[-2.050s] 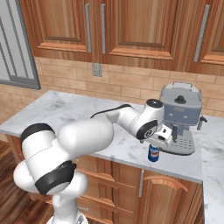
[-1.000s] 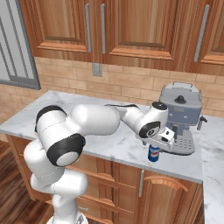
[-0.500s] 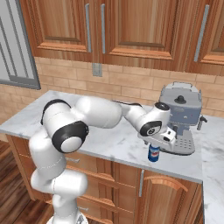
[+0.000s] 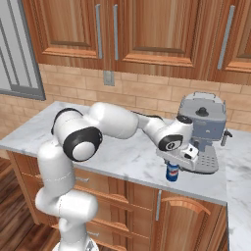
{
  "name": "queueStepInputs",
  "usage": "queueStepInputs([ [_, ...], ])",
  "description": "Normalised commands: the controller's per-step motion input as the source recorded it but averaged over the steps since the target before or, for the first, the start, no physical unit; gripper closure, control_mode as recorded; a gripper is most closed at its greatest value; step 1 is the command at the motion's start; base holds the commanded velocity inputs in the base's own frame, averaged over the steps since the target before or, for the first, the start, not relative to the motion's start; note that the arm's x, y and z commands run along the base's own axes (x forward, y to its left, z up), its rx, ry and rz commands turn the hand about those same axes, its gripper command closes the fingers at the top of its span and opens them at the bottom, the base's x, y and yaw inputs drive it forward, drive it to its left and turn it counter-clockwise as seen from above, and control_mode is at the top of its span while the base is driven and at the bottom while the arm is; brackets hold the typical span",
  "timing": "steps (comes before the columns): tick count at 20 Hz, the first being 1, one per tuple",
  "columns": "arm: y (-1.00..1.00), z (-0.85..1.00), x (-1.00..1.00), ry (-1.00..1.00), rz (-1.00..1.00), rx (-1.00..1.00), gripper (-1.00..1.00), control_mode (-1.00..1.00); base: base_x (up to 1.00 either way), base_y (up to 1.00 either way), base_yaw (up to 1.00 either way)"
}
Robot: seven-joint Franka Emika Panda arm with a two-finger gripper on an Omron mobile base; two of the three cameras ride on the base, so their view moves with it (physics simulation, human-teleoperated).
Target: Four empty soda cans are scattered around the kitchen. Gather all the cans and cluster them next to the stove for recycling.
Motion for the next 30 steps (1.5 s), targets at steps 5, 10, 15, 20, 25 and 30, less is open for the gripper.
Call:
queueStepInputs([
  [5, -0.04, 0.08, -0.12, 0.05, 0.0, 0.05, 1.0, -1.0, 0.0, 0.0, 0.0],
  [10, 0.01, 0.49, -0.37, 0.03, 0.0, 0.05, 1.0, -1.0, 0.0, 0.0, 0.0],
  [15, 0.09, 0.82, -0.49, 0.0, 0.0, 0.01, 1.0, -1.0, 0.0, 0.0, 0.0],
  [20, 0.34, 0.68, -0.32, 0.02, 0.0, 0.0, 1.0, -1.0, 0.0, 0.0, 0.0],
  [25, 0.55, 0.44, -0.34, 0.01, 0.0, 0.0, 1.0, -1.0, 0.0, 0.0, 0.0],
  [30, 0.56, 0.25, -0.5, 0.0, 0.0, -0.02, 1.0, -1.0, 0.0, 0.0, 0.0],
])
